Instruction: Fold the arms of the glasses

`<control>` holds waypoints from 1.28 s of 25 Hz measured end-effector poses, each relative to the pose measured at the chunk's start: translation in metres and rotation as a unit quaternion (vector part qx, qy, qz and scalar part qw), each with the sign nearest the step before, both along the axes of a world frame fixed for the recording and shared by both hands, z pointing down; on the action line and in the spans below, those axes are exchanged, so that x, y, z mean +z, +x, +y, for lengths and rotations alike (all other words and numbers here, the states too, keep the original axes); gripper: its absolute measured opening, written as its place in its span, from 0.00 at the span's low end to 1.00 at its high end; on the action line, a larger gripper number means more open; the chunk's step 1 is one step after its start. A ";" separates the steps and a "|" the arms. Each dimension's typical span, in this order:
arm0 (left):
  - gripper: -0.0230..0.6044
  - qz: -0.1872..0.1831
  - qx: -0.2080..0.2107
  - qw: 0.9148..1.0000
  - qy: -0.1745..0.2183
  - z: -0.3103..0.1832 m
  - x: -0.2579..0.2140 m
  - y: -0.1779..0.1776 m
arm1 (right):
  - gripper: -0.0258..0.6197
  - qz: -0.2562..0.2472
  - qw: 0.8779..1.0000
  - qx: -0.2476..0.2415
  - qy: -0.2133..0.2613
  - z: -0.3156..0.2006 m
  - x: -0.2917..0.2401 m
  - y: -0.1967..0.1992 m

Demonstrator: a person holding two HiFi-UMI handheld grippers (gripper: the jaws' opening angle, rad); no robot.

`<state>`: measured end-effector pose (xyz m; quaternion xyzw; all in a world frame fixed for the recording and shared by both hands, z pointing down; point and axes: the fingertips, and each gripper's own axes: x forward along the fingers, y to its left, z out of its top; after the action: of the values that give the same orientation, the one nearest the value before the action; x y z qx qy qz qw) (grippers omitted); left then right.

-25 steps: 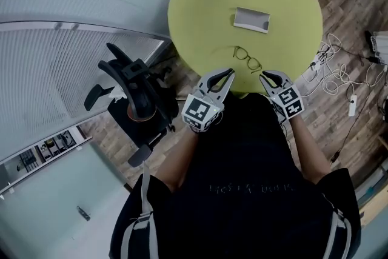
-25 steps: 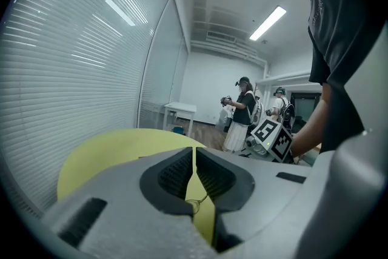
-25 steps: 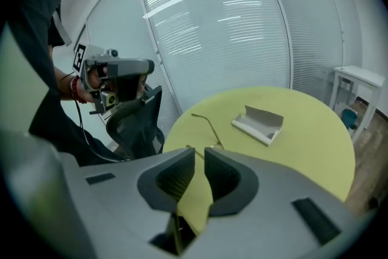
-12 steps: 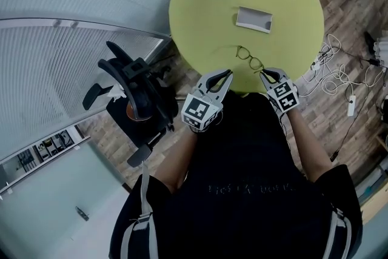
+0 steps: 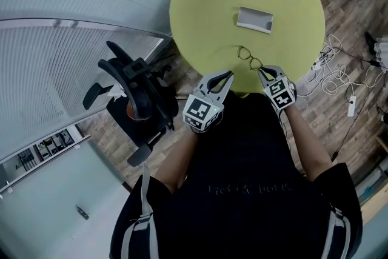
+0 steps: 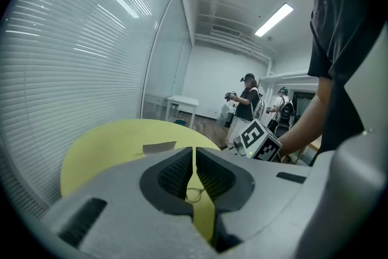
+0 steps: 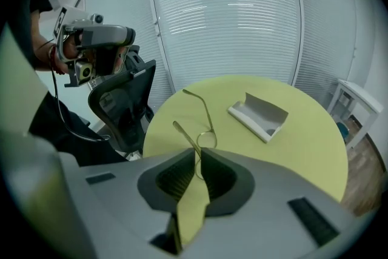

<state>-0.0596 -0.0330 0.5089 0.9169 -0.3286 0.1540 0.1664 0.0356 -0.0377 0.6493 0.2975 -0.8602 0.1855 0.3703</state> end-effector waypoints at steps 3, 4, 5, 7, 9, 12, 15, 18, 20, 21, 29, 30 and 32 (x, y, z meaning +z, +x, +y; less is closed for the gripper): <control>0.07 0.000 0.000 1.000 0.000 -0.002 -0.001 0.002 | 0.09 -0.008 1.000 0.006 -0.006 -0.004 0.002 -0.002; 0.07 0.000 0.000 1.000 0.001 -0.003 -0.001 0.003 | 0.09 -0.010 1.000 0.008 -0.009 -0.007 0.004 -0.002; 0.07 -0.001 0.000 1.000 0.002 -0.003 -0.002 0.003 | 0.09 -0.010 1.000 0.007 -0.009 -0.009 0.005 -0.002; 0.07 -0.003 -0.001 1.000 0.002 -0.003 -0.002 0.002 | 0.09 -0.006 1.000 -0.001 -0.007 -0.013 0.008 -0.005; 0.07 -0.004 -0.004 1.000 0.000 -0.003 -0.002 -0.002 | 0.09 -0.001 1.000 -0.006 -0.006 -0.020 0.010 -0.008; 0.07 -0.009 -0.012 1.000 -0.006 -0.003 0.001 -0.006 | 0.09 -0.012 1.000 0.010 -0.024 -0.027 0.016 -0.013; 0.07 -0.009 -0.016 1.000 -0.012 -0.004 0.004 -0.010 | 0.09 0.011 1.000 0.000 -0.023 -0.035 0.026 -0.015; 0.07 -0.009 -0.022 1.000 -0.018 -0.007 0.007 -0.012 | 0.09 0.026 0.999 -0.001 -0.027 -0.041 0.037 -0.017; 0.07 -0.008 -0.025 0.999 -0.022 -0.008 0.008 -0.012 | 0.09 0.030 0.999 0.003 -0.034 -0.043 0.044 -0.018; 0.07 -0.008 -0.025 0.999 -0.022 -0.009 0.009 -0.012 | 0.09 0.032 0.999 0.005 -0.037 -0.044 0.048 -0.017; 0.07 -0.013 -0.017 0.999 -0.036 -0.005 0.016 -0.007 | 0.09 0.038 0.998 0.011 -0.053 -0.049 0.066 -0.015; 0.07 -0.013 -0.017 0.999 -0.039 -0.004 0.016 -0.007 | 0.09 0.038 0.998 0.010 -0.053 -0.050 0.069 -0.017; 0.07 -0.015 -0.018 0.999 -0.043 -0.002 0.018 -0.009 | 0.09 0.041 0.998 0.007 -0.054 -0.052 0.074 -0.019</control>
<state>-0.0682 -0.0350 0.5271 0.9003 -0.3407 0.1786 0.2037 0.0162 -0.0893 0.7230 0.2904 -0.8308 0.2219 0.4196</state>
